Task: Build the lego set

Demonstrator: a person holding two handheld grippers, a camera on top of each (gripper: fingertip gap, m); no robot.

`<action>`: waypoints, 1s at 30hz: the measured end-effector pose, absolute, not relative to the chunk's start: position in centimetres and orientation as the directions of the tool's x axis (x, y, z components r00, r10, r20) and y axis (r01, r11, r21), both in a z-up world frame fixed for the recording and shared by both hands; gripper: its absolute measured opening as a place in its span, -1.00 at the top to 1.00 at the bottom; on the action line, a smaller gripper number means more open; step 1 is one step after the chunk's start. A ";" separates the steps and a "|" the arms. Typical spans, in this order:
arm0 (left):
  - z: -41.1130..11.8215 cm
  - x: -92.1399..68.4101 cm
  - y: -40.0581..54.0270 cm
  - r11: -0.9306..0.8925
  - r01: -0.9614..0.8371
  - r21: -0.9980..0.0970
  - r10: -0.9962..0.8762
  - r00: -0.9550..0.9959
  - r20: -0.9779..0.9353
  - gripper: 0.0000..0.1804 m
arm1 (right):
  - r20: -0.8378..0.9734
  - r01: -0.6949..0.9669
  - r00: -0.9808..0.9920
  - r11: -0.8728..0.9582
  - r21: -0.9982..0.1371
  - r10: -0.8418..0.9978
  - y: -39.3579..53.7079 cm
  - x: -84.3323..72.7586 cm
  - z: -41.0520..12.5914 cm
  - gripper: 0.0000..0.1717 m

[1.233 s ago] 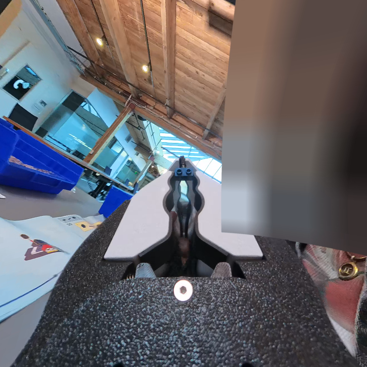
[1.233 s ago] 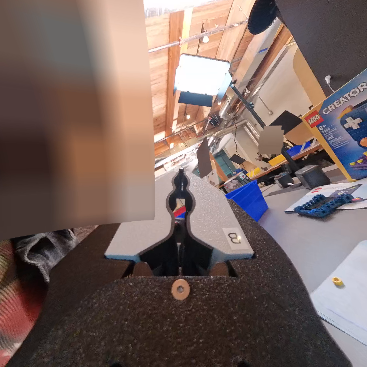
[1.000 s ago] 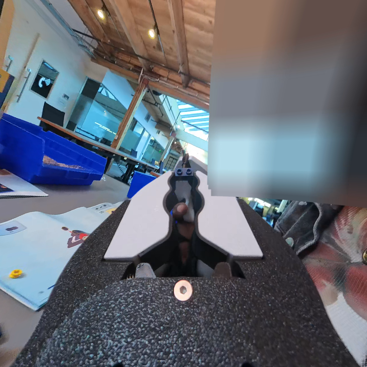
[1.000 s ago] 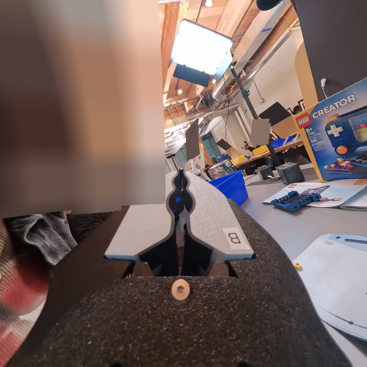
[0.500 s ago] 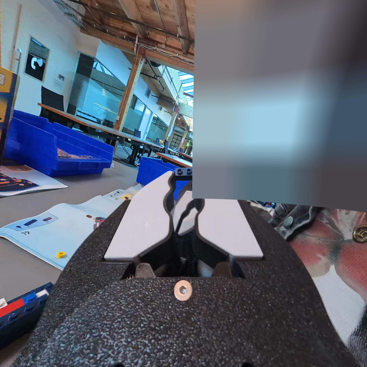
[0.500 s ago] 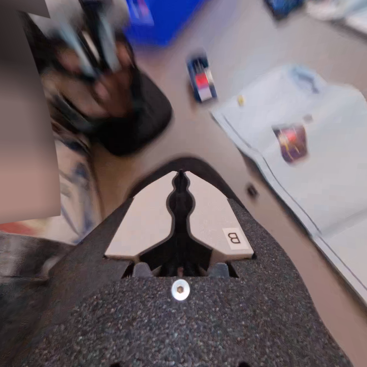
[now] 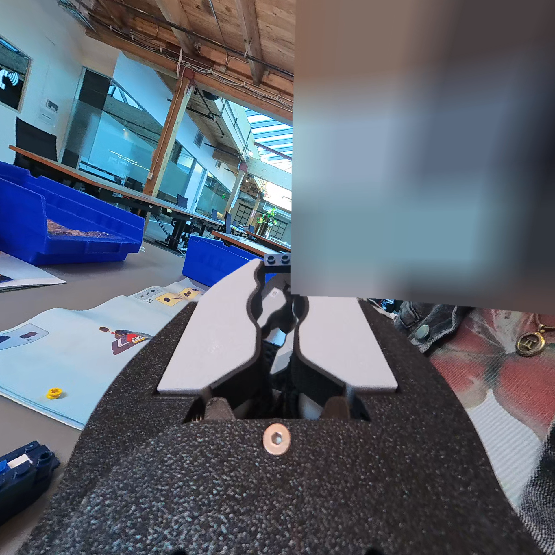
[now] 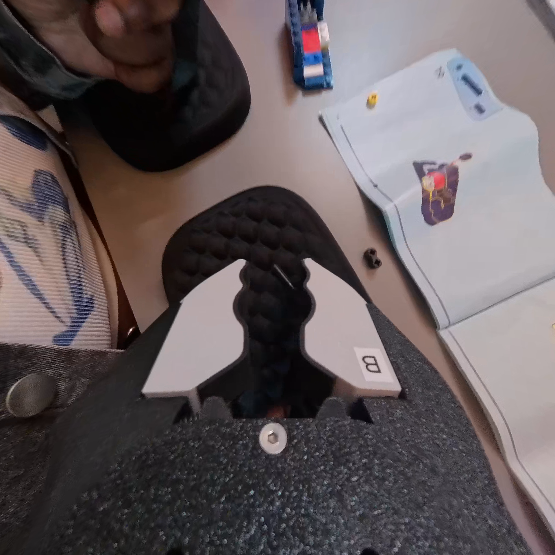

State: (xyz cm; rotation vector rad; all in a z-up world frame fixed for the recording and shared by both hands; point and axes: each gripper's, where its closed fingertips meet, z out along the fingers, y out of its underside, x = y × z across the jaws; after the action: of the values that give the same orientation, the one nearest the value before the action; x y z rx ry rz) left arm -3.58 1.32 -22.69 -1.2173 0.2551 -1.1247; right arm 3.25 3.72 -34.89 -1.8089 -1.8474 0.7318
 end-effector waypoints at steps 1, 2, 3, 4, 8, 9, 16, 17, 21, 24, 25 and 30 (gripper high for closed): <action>-22.7 -3.5 1.3 -0.088 0.545 -0.834 -0.792 0.469 0.391 0.82 | -0.041 0.722 -0.060 0.015 -0.691 0.997 3.7 2.8 -34.0 0.60; -22.7 -3.3 1.1 -0.106 0.549 -0.829 -0.801 0.446 0.398 0.82 | -0.032 0.660 -0.096 0.040 -0.751 0.995 3.5 2.1 -32.6 0.60; -22.5 -3.0 0.7 -0.148 0.560 -0.815 -0.823 0.387 0.416 0.82 | -0.014 0.568 -0.152 0.076 -0.820 0.988 3.1 1.3 -30.8 0.60; -22.5 -2.5 0.3 -0.218 0.570 -0.792 -0.844 0.297 0.446 0.83 | 0.020 0.452 -0.216 0.118 -0.884 0.976 2.6 0.6 -28.7 0.61; -22.3 -0.7 -1.6 -0.438 0.529 -0.727 -0.859 -0.007 0.512 0.83 | 0.225 0.066 -0.509 0.298 -0.952 0.831 0.3 -0.2 -21.8 0.68; -22.4 -0.3 -1.8 -0.453 0.509 -0.732 -0.857 -0.023 0.514 0.82 | 0.257 0.043 -0.578 0.343 -0.938 0.775 -0.2 -0.5 -21.3 0.67; -22.7 0.1 -1.9 -0.481 0.477 -0.736 -0.846 -0.031 0.533 0.82 | 0.382 0.005 -0.797 0.637 -0.771 0.468 -2.8 -2.6 -23.3 0.71; -22.6 -0.1 -1.9 -0.481 0.484 -0.731 -0.845 -0.034 0.534 0.82 | 0.403 -0.004 -0.793 0.658 -0.753 0.456 -2.8 -2.8 -23.5 0.77; -22.2 -0.4 -1.8 -0.490 0.513 -0.705 -0.838 -0.055 0.543 0.82 | 0.470 -0.032 -0.749 0.683 -0.730 0.467 -2.4 -3.5 -23.2 0.84; -22.0 -0.9 -1.4 -0.510 0.556 -0.656 -0.821 -0.087 0.565 0.82 | 0.509 -0.041 -0.710 0.694 -0.719 0.486 -2.1 -3.9 -23.0 0.87; -21.9 -0.9 -1.4 -0.512 0.558 -0.653 -0.820 -0.093 0.564 0.82 | 0.505 -0.038 -0.710 0.688 -0.724 0.492 -2.1 -3.9 -22.9 0.87; -21.6 -1.2 -1.2 -0.517 0.586 -0.624 -0.813 -0.108 0.572 0.82 | 0.529 -0.038 -0.686 0.702 -0.711 0.499 -1.8 -4.3 -22.7 0.87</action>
State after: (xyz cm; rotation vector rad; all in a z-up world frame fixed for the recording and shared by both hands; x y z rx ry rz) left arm -1.20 -1.21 -21.64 -1.1442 0.2958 -1.7943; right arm -4.26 -1.77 -22.66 -0.3498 -2.1646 0.9248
